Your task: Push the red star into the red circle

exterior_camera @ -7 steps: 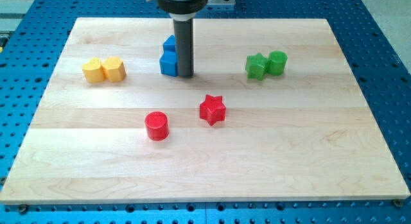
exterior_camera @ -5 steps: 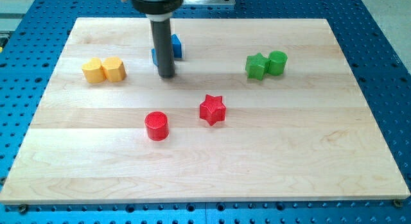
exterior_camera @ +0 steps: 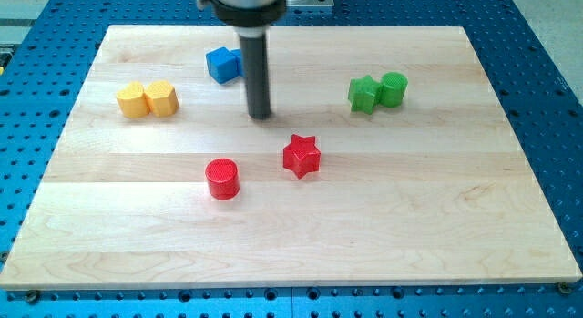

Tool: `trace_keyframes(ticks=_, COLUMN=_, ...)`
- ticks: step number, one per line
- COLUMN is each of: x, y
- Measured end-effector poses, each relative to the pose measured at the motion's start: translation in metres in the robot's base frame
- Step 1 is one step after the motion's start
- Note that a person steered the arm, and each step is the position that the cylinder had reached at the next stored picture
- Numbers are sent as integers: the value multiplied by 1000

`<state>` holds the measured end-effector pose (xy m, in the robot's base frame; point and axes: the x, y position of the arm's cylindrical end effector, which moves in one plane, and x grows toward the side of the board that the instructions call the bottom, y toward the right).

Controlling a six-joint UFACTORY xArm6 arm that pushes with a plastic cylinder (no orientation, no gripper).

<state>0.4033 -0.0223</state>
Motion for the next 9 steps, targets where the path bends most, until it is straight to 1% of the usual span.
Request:
trace_keyframes(ticks=1, x=20, y=57)
trace_keyframes(ticks=2, x=56, y=82)
trace_keyframes(ticks=3, x=69, y=55)
trace_keyframes(ticks=4, x=69, y=36)
trace_keyframes(ticks=5, x=54, y=23)
trace_keyframes(ticks=6, x=61, y=1)
trace_keyframes(ticks=7, x=62, y=-4)
trace_keyframes(ticks=9, x=62, y=-33)
